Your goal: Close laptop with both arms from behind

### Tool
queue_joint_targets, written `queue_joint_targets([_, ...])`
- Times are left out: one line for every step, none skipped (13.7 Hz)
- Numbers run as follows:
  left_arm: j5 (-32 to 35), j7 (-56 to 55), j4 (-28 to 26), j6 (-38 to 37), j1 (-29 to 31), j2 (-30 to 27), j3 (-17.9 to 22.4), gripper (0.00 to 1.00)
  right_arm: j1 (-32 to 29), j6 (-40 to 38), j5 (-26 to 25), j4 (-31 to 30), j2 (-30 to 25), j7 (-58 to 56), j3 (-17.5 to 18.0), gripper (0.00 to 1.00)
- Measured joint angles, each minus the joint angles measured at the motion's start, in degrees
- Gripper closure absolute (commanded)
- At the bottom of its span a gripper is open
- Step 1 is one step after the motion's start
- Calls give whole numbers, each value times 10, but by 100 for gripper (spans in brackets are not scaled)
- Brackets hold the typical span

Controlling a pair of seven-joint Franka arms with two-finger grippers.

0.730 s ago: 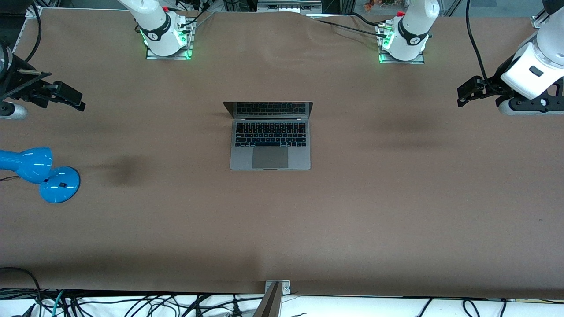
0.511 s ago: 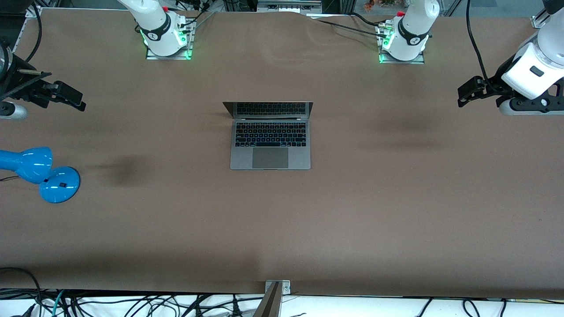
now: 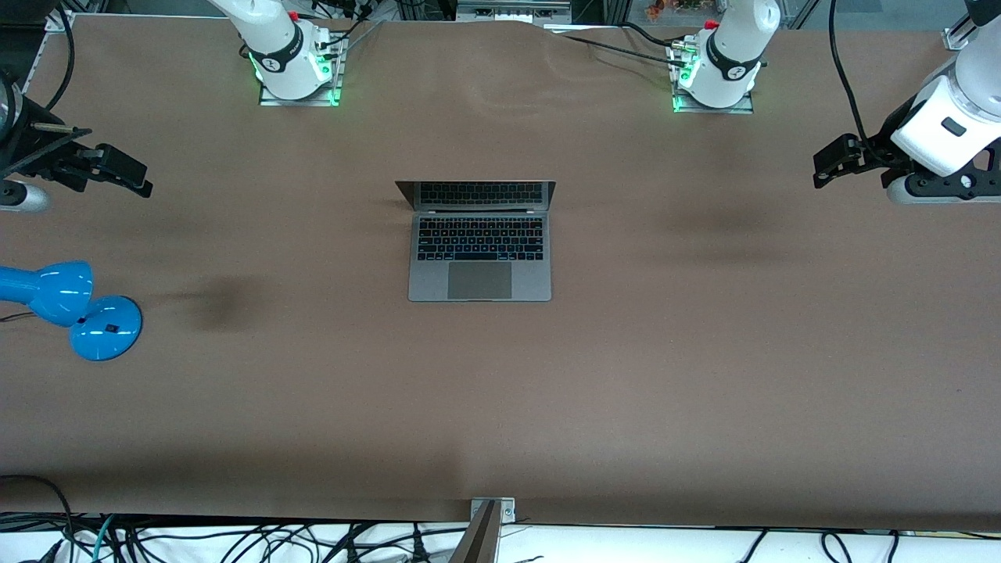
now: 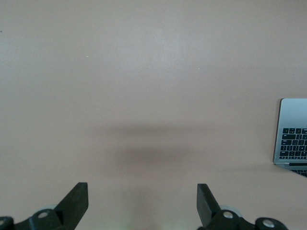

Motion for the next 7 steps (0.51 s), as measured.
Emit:
queue_joint_targets([0, 0, 2, 0, 0, 0, 1, 0, 0, 0, 0, 0, 0, 0, 0, 0])
queue_joint_targets([0, 0, 5, 0, 1, 0, 1, 0, 0, 0, 0, 0, 0, 0, 0, 0])
queue_joint_targets([0, 0, 6, -1, 1, 0, 1, 0, 0, 0, 0, 0, 0, 0, 0, 0])
queue_joint_targets([0, 0, 6, -2, 1, 1, 1, 0, 0, 0, 0, 0, 0, 0, 0, 0])
queue_joint_targets([0, 0, 6, -3, 1, 3, 1, 0, 0, 0, 0, 0, 0, 0, 0, 0])
queue_joint_targets([0, 0, 6, -3, 1, 5, 1, 0, 0, 0, 0, 0, 0, 0, 0, 0])
queue_joint_targets([0, 0, 6, -3, 1, 8, 1, 0, 0, 0, 0, 0, 0, 0, 0, 0])
